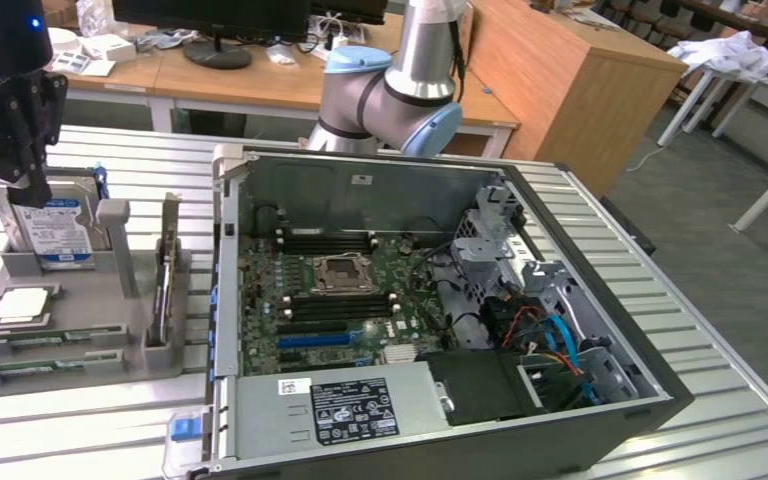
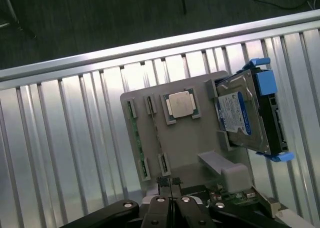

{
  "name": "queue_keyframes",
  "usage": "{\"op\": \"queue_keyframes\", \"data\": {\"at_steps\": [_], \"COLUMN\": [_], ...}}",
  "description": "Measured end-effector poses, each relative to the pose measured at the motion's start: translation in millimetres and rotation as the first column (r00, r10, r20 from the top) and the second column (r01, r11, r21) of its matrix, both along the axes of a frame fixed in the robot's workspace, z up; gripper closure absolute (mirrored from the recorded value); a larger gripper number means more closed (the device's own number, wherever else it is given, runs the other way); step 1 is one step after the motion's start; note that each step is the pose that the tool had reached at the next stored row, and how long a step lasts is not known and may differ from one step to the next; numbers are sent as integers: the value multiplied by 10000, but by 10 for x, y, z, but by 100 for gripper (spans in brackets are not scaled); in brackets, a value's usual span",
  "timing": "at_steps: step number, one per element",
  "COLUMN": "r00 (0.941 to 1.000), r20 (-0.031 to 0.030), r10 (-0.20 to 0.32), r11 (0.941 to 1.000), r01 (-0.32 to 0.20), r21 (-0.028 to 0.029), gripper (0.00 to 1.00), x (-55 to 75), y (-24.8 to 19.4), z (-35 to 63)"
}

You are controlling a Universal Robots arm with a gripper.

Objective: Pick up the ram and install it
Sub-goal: 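Pick up the ram and move it above insertion slot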

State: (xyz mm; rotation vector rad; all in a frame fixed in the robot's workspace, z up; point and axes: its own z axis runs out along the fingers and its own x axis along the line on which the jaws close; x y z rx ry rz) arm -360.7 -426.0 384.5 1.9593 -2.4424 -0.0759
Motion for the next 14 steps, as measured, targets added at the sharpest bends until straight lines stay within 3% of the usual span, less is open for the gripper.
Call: {"op": "queue_keyframes", "data": {"at_steps": [4,14], "r00": [9998,9998], "r20": [1,0], "r10": [220,220], "r11": [9998,9998], "r01": [-220,-220], "r21": [0,0], "gripper": [89,89], "x": [0,0], "y": [0,0], "z": [0,-6]}}
